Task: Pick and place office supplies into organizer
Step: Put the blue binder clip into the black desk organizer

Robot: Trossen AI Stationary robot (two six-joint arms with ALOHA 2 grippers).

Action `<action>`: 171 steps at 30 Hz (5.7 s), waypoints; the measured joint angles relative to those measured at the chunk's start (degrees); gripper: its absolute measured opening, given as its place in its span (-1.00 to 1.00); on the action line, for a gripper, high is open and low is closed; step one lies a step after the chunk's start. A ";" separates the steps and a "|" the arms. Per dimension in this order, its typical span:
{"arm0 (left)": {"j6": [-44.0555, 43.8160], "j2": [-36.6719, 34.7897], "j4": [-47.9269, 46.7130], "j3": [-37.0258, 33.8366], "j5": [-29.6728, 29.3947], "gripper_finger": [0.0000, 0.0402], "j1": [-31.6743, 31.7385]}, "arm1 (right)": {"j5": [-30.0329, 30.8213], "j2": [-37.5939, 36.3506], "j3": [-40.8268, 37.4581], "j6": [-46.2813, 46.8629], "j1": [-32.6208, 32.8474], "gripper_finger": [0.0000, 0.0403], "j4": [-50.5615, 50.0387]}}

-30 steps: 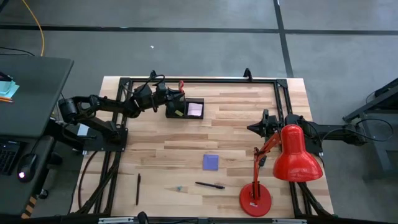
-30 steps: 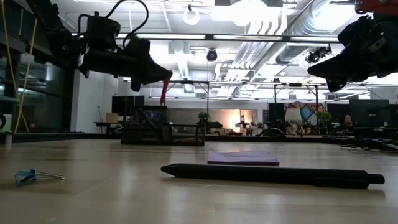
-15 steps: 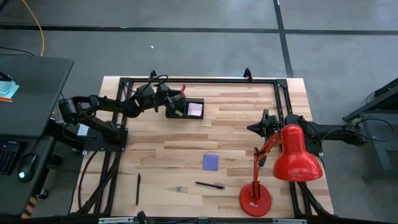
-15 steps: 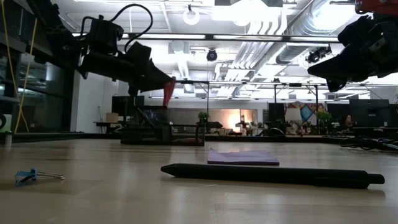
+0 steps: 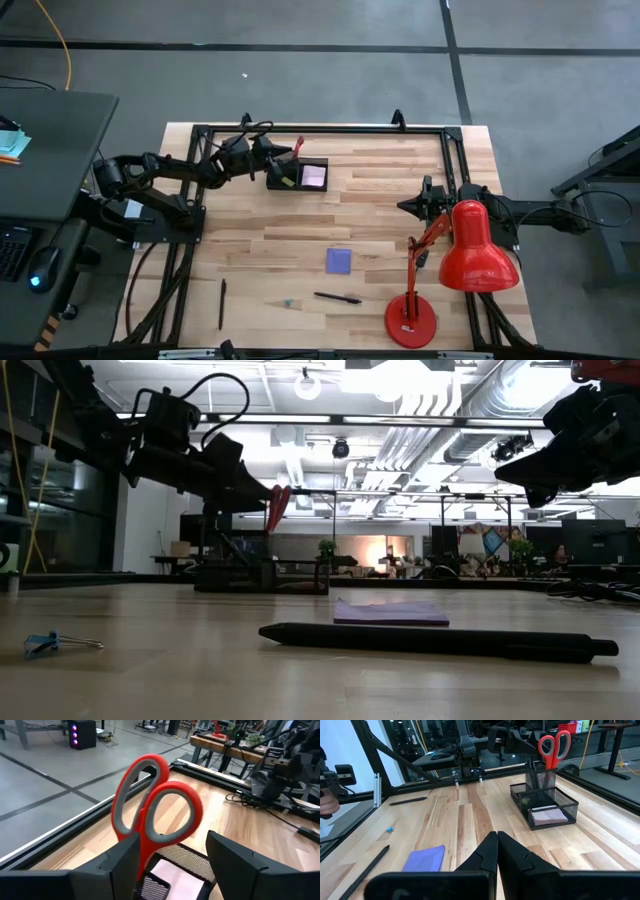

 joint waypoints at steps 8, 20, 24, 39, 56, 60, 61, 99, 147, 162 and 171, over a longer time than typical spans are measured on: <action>0.28 -5.61 -4.71 0.00 -0.99 0.04 -0.02 | 0.00 0.00 0.00 0.00 0.00 -0.99 0.00; -0.49 -28.74 -28.73 0.00 -0.96 0.05 -2.45 | 0.00 0.00 0.00 -0.01 0.01 -0.99 0.00; -0.92 -35.26 -36.44 0.00 -0.98 0.05 -7.74 | 0.00 0.00 0.00 0.00 -0.01 -0.99 0.00; -9.17 -39.98 -45.60 0.00 -12.37 0.05 -40.64 | 0.00 0.00 0.00 0.00 0.00 -0.99 -0.02; -26.59 -35.71 -48.95 0.00 -28.57 0.05 -64.94 | 0.00 0.00 0.00 0.00 0.01 -0.99 0.00; -32.37 -30.96 -48.28 0.00 -29.54 0.05 -68.17 | 0.00 0.00 0.00 0.00 0.01 -0.99 0.00; -33.44 -29.77 -48.01 0.00 -29.54 0.05 -68.99 | 0.00 0.00 0.00 0.00 -0.01 -0.99 0.00; -47.17 5.54 -16.88 0.04 -21.82 0.05 -78.42 | 0.00 0.00 0.00 0.00 0.01 -1.00 0.00; -47.06 18.18 -68.80 38.24 -15.42 0.05 -75.21 | -0.01 0.03 -0.02 0.00 0.01 -1.00 0.04; -43.99 31.71 -79.78 50.68 -8.08 0.05 -67.23 | -0.01 0.33 -0.02 0.00 0.01 -1.00 0.07; -44.82 32.11 -84.83 56.94 -12.80 0.05 -67.64 | 0.00 0.37 -0.02 0.00 -0.01 -1.00 0.08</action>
